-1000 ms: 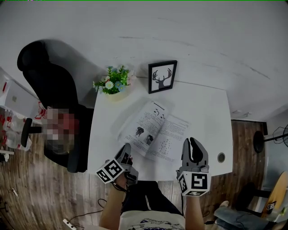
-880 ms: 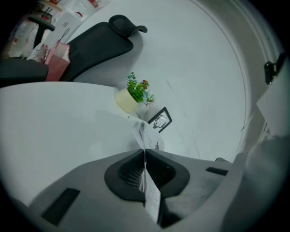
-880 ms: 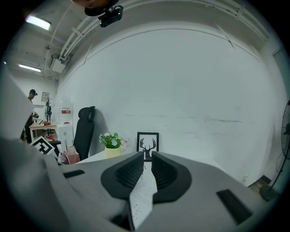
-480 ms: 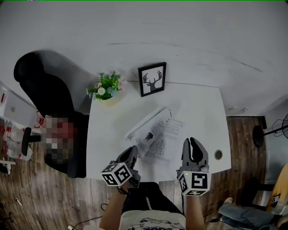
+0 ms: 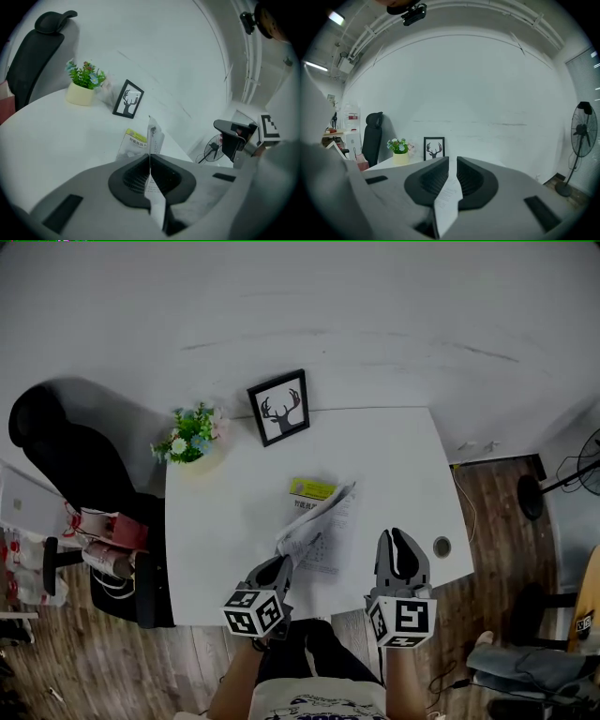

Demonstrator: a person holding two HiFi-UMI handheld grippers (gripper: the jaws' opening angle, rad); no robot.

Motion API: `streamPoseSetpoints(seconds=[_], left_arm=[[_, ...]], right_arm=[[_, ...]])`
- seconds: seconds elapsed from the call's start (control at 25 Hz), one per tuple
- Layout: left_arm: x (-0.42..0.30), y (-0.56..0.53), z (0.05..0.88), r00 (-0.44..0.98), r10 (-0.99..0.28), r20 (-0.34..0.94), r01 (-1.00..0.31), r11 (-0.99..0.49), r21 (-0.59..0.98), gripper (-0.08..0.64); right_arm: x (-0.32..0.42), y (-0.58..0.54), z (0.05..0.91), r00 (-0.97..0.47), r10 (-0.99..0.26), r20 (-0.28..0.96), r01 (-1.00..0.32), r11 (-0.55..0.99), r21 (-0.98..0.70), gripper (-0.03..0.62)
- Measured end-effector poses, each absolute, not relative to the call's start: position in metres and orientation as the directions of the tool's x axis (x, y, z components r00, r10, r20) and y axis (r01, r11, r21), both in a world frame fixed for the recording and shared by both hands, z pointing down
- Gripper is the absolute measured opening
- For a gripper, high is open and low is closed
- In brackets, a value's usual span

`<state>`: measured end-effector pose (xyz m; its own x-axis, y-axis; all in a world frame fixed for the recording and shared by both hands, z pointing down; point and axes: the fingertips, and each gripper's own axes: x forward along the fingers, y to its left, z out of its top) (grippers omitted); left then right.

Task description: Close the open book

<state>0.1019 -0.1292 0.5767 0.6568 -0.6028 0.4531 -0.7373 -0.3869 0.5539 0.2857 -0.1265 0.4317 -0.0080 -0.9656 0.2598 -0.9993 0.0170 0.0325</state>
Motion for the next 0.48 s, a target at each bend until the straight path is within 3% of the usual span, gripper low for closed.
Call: streamPoseSetpoints(seconds=[0.48], left_arm=[[0.152,-0.086,0.614,0.683,-0.438,0.585,-0.703,-0.613,0.361,0.028]], right_arm=[[0.321,-0.097,0.434,0.088,-0.961,0.261,-0.996,-0.085,0.020,0.048]])
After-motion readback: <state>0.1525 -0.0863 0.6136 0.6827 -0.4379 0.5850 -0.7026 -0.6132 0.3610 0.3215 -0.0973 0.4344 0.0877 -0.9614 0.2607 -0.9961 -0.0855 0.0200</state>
